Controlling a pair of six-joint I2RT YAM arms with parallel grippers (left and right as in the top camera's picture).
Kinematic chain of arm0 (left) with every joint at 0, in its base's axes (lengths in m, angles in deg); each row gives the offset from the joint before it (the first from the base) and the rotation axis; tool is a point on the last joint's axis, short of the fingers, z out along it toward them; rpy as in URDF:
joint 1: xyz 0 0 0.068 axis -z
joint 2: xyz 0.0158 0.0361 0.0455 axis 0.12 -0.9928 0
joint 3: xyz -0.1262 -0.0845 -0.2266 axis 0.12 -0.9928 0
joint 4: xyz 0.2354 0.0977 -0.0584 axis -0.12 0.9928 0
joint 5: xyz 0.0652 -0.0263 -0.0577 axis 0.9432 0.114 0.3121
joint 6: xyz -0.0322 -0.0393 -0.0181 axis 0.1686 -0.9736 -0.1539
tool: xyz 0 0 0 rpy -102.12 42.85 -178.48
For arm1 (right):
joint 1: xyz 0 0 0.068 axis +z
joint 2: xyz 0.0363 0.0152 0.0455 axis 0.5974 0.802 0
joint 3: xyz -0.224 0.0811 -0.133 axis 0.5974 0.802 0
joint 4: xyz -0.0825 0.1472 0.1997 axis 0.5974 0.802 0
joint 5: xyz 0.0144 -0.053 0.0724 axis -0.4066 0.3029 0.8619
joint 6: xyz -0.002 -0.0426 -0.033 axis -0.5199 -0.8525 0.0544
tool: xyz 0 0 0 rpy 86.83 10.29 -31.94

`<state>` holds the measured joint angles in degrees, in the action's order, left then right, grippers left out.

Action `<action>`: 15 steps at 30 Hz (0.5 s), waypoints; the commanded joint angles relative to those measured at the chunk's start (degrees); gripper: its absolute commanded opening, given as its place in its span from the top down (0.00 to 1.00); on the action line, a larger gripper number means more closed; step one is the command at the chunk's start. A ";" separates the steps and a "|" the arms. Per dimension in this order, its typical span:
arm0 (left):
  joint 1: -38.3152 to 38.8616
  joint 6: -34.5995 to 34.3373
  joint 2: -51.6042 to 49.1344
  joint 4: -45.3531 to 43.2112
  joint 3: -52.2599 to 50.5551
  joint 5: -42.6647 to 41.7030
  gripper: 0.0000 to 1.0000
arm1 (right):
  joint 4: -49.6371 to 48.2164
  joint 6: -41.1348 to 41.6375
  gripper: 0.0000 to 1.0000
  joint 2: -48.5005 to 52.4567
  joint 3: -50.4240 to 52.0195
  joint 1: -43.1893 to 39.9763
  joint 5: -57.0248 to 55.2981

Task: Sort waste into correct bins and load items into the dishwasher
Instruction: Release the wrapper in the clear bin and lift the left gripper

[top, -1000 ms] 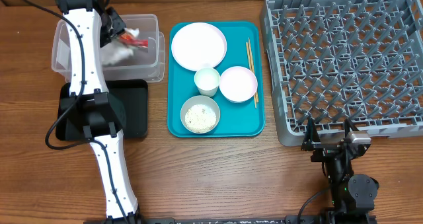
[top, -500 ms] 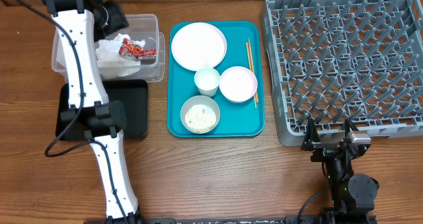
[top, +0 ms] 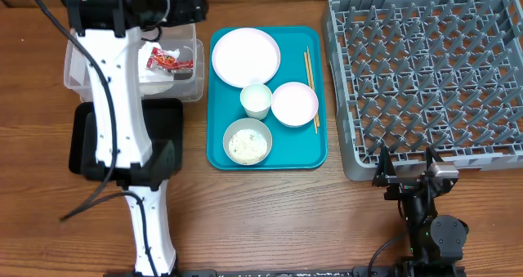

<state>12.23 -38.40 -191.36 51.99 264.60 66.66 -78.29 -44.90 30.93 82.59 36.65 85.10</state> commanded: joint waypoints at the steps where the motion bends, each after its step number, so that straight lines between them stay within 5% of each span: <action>1: 2.54 1.11 1.75 0.15 1.01 -0.61 0.19 | -0.46 0.07 0.00 -0.52 0.61 -0.35 0.07; 15: 10.95 1.42 1.86 0.15 -0.96 -0.46 0.18 | -0.46 0.07 0.00 -0.52 0.61 -0.35 0.07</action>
<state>22.09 -38.36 -189.44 52.03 264.01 66.31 -78.34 -44.90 30.93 82.59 36.65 85.10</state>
